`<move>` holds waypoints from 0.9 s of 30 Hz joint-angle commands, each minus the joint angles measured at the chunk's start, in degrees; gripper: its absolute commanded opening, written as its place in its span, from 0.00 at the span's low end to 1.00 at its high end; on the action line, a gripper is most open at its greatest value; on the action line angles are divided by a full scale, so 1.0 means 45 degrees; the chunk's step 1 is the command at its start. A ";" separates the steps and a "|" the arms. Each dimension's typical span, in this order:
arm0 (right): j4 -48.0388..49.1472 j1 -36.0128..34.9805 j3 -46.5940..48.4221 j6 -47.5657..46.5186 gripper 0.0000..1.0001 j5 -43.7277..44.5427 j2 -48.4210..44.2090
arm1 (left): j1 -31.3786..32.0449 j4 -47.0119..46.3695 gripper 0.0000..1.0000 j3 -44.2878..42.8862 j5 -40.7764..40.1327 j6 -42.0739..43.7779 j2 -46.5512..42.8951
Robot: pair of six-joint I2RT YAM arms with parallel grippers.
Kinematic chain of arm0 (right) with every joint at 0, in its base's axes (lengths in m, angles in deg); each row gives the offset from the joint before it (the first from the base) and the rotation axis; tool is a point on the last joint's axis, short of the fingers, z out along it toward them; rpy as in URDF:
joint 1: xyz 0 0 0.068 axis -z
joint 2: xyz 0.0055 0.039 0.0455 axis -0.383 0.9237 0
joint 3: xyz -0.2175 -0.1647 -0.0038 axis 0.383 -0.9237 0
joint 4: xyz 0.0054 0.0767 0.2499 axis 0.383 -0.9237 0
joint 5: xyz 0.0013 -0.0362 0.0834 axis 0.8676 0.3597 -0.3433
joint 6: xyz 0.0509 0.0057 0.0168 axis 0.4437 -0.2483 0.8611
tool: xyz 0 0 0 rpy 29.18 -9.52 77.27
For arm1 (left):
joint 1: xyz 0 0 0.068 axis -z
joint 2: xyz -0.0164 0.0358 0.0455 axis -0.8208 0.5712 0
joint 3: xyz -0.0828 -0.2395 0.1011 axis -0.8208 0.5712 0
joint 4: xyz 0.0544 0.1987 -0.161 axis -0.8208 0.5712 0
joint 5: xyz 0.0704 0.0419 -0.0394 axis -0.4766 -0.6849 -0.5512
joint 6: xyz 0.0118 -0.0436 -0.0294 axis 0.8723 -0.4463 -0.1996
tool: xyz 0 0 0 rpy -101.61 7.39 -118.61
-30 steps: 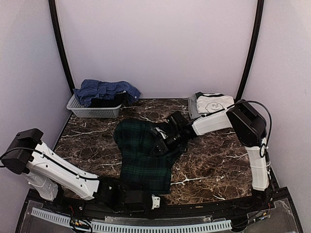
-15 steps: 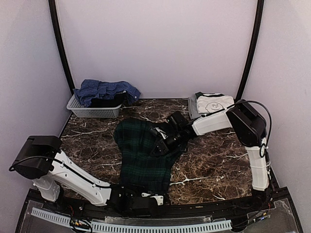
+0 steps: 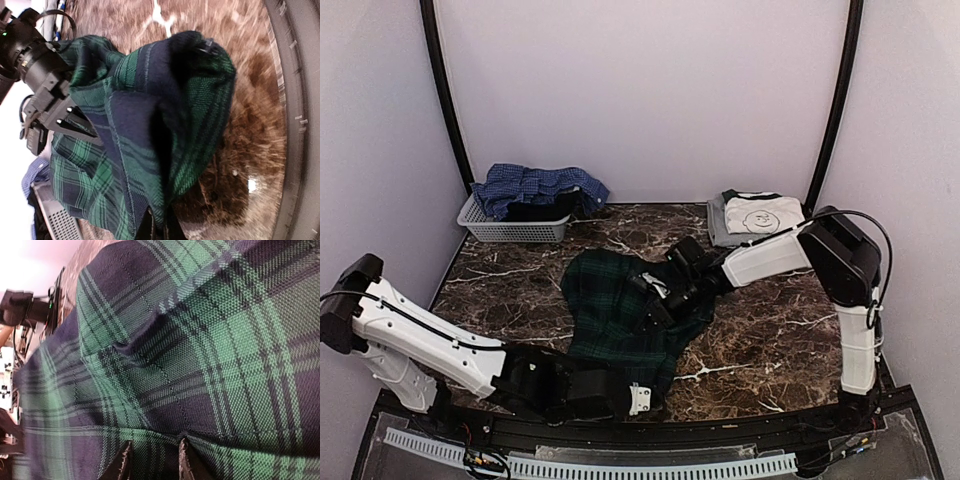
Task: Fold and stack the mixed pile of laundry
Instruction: Pick up the rectangle-folded skirt from the center of the board, then fold the rectangle-folded skirt at the center of the board.
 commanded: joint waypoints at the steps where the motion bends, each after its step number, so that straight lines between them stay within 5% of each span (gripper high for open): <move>1: -0.2140 -0.0241 -0.0854 -0.0644 0.32 0.0526 -0.0721 | -0.0311 0.3030 0.00 -0.1351 0.2925 -0.0147 -0.2077; 11: -0.4640 0.1244 0.2192 -0.1271 0.62 0.1227 -0.1950 | -0.0692 0.6863 0.00 -0.3684 0.5724 0.0279 -0.2606; 20: -0.6526 0.2210 0.4707 -0.1529 0.64 0.2650 0.0663 | -0.1030 0.8412 0.00 -0.5119 0.6199 0.0679 -0.2138; 27: -0.5622 0.1992 0.4118 -0.1428 0.47 0.0591 0.1698 | -0.1723 0.8353 0.00 -0.6066 0.6005 0.2166 -0.1631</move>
